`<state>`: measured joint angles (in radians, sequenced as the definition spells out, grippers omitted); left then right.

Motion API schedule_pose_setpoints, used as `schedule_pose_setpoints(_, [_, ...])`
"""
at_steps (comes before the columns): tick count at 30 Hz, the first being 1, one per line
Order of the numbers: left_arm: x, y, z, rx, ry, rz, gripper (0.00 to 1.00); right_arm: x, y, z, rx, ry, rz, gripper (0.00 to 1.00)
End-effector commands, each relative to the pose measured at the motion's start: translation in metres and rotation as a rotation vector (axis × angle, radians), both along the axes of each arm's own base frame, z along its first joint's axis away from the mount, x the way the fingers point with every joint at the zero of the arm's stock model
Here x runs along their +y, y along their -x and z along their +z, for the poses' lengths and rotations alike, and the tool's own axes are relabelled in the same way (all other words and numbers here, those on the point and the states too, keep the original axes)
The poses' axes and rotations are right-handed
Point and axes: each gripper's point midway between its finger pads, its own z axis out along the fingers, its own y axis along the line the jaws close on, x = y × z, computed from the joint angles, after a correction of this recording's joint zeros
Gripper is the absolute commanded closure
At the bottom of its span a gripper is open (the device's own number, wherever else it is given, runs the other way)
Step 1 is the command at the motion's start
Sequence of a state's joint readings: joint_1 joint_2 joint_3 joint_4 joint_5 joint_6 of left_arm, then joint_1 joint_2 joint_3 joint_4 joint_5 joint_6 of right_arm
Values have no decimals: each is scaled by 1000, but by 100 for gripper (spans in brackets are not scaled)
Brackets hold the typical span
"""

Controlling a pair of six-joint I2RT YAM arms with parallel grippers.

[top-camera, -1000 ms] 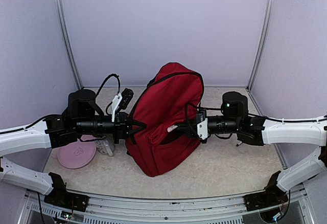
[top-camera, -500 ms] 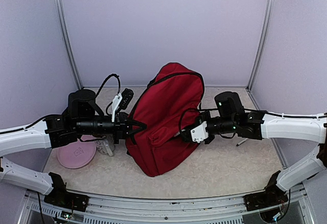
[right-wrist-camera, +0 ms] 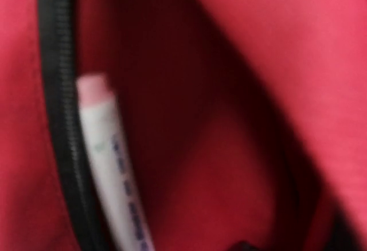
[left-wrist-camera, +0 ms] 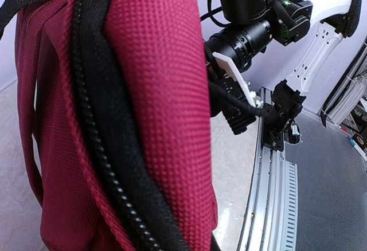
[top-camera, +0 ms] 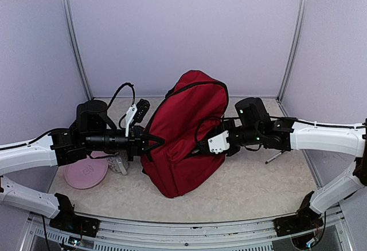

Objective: Pack the student bag
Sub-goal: Place the pen in the lower front pocket of the bag, then adjust the pen at the center of the board.

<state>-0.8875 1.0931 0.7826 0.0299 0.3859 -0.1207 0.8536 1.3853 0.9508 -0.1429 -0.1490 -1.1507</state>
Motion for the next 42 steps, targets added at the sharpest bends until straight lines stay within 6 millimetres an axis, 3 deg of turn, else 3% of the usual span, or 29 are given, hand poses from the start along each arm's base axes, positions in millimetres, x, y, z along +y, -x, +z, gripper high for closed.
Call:
schedule_pose_setpoints(1, [0,2,25,-61,57,-18,97,6,21,30,42,-109,39,47])
schedule_pose_setpoints(7, [0,2,24,-58,54,-20,96,8,49,84,209,-323,45,43])
schedule_pose_setpoints(9, [-1,2,24,-58,54,-19,96,1,46,109,268,-442,-42,38])
schedule_pose_setpoints(11, [0,2,24,-58,55,-18,96,-15,28,132,300,-567,-220,34])
schedule_pose_setpoints(14, [-1,2,24,-55,55,-21,96,-65,-18,147,351,-750,-596,27])
schedule_pose_setpoints(16, [-1,2,24,-56,56,-20,96,-118,-53,128,340,-809,-920,24])
schedule_pose_setpoints(18, [-1,2,24,-55,55,-18,95,-187,-80,89,290,-801,-1307,22])
schedule_pose_setpoints(20, [-1,2,25,-57,56,-16,95,-245,-87,45,291,-764,-1587,20])
schedule_pose_setpoints(21, [0,2,25,-58,57,-14,95,-266,-88,25,319,-755,-1679,19])
schedule_pose_setpoints(26, [-1,4,26,-62,55,-16,95,-328,-83,-67,534,-760,-1967,1])
schedule_pose_setpoints(28, [-1,5,26,-65,55,-18,95,-338,-81,-93,616,-748,-2031,1])
schedule_pose_setpoints(34, [0,5,27,-72,51,-15,95,-337,-83,-154,786,-608,-2079,4])
schedule_pose_setpoints(38, [0,6,28,-76,54,-15,95,-341,-78,-181,816,-513,-2122,11])
schedule_pose_setpoints(42, [0,6,28,-76,53,-16,95,-343,-68,-192,825,-484,-2143,15])
